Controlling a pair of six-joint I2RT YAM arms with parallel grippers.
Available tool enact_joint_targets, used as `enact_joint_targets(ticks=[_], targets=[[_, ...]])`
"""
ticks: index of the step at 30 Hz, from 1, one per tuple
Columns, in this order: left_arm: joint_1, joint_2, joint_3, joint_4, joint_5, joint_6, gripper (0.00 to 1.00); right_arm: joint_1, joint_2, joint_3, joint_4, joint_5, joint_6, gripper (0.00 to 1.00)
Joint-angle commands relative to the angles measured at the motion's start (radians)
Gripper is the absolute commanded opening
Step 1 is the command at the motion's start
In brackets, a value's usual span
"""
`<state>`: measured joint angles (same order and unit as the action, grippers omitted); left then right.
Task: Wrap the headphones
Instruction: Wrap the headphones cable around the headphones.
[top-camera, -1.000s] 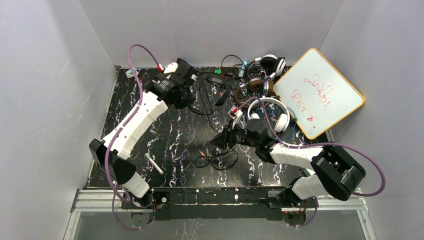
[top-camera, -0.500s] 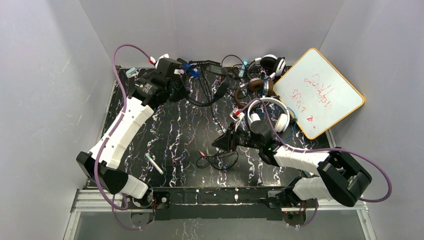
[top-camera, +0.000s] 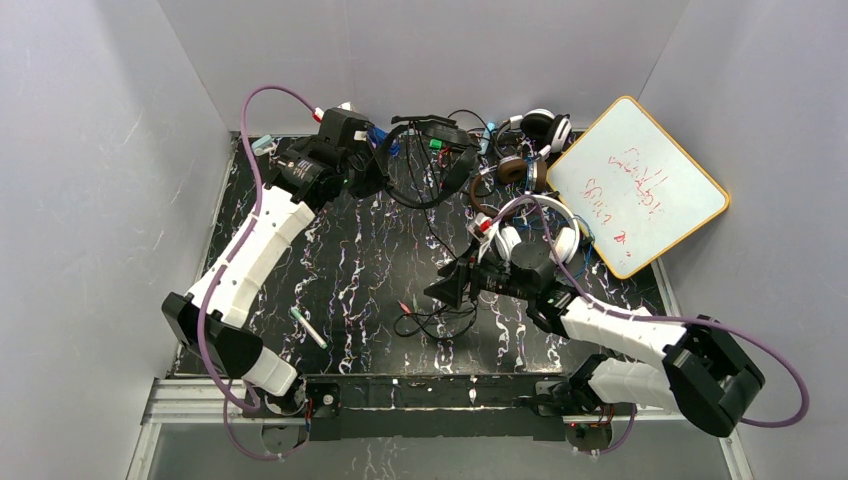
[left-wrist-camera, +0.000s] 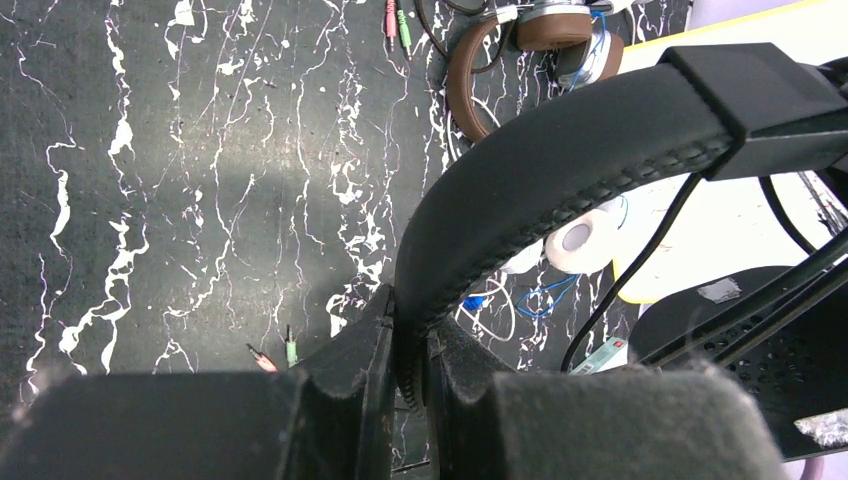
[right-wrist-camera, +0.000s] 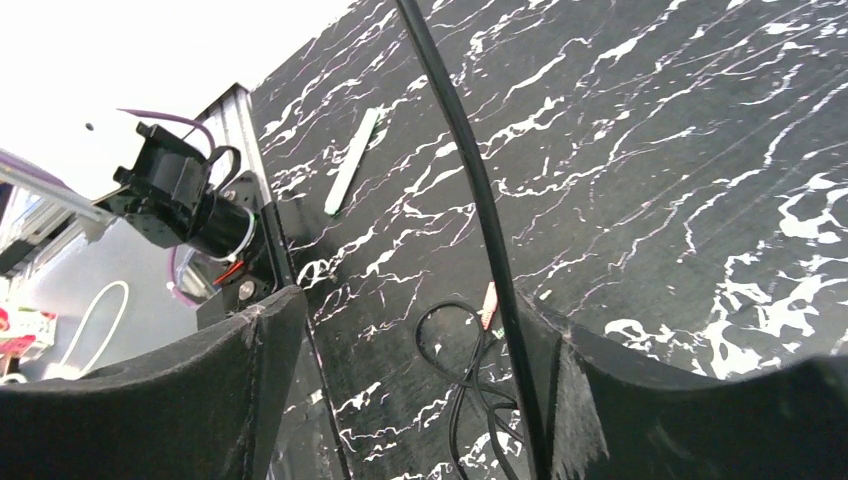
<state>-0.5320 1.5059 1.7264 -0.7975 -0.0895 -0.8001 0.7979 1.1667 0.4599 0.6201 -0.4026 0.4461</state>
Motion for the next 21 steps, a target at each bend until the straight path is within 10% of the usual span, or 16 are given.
enact_joint_targets(ticks=[1,21], targets=[[0.006,-0.044,0.006,0.040,0.021,-0.025,0.00,-0.005,-0.059,0.055,-0.109,0.109,-0.086,0.81],[0.007,-0.032,0.048,0.020,0.038,0.010,0.00,-0.003,-0.053,0.134,-0.264,0.205,-0.184,0.96]])
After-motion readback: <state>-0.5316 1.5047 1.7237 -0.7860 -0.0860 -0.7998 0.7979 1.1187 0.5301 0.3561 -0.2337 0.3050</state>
